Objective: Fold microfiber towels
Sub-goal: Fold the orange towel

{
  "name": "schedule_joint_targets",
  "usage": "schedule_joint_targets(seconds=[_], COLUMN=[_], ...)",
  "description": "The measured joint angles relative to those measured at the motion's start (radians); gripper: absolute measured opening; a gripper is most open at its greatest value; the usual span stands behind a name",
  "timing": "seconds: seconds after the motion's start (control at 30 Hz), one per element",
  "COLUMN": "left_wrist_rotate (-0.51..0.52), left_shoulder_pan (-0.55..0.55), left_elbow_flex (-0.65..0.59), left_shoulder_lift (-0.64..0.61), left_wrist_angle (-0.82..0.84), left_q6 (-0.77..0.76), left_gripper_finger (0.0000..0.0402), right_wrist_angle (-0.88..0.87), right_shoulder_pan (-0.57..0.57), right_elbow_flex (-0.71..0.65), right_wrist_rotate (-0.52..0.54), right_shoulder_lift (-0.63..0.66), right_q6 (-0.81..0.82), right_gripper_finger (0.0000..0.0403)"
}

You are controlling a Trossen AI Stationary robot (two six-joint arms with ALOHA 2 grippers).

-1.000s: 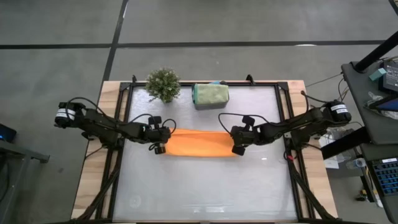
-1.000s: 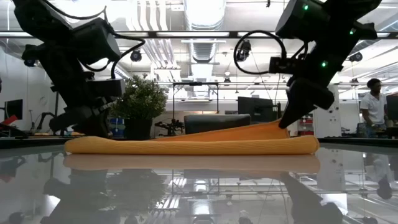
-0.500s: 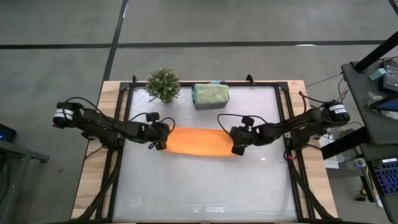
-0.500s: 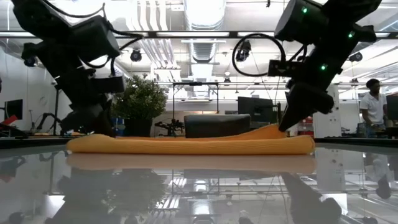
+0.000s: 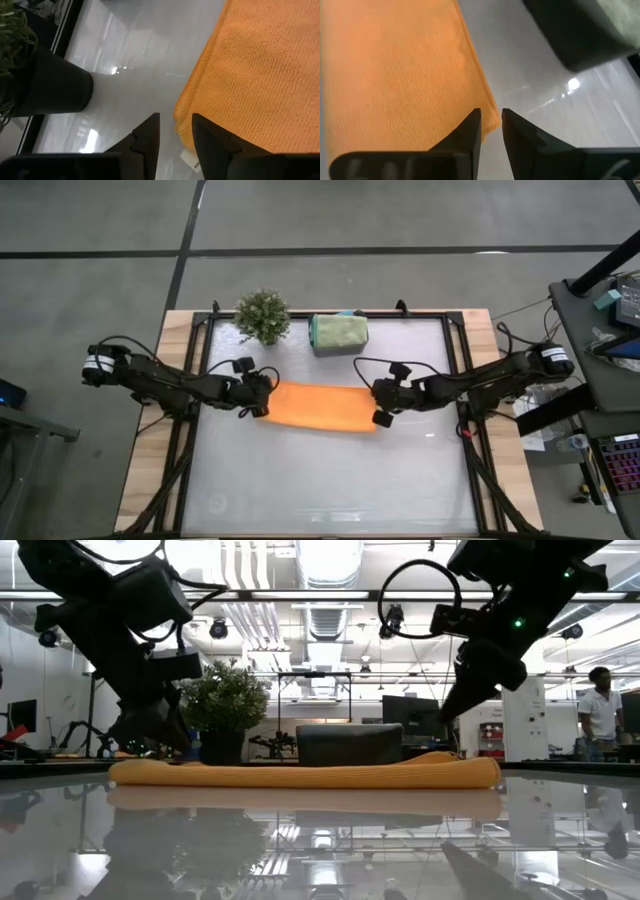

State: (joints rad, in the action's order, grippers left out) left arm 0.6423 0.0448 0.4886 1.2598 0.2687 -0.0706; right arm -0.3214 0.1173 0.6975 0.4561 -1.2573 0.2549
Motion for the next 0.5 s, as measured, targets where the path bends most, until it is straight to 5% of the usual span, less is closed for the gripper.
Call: schedule_joint_targets(seconds=[0.17,0.37,0.5], left_wrist_rotate=[-0.027,-0.33,-0.417], left_shoulder_pan=[0.003,0.004,0.017], left_elbow_flex=[0.007,0.013,-0.001], left_shoulder_lift=[0.0,0.001,0.01], left_wrist_angle=[-0.012,-0.075,-0.066], left_q6=[0.0,-0.027,-0.103], left_gripper_finger=[0.0099,0.0099,0.0099], right_wrist_angle=[0.08,0.177,0.168], right_shoulder_pan=[0.0,-0.017,-0.047], right_elbow_flex=[0.0,-0.001,-0.001], right_wrist_rotate=[-0.001,-0.023,-0.13], right_shoulder_lift=[-0.024,-0.054,-0.054], right_q6=[-0.023,0.075,0.178], right_gripper_finger=[0.0068,0.007,0.008])
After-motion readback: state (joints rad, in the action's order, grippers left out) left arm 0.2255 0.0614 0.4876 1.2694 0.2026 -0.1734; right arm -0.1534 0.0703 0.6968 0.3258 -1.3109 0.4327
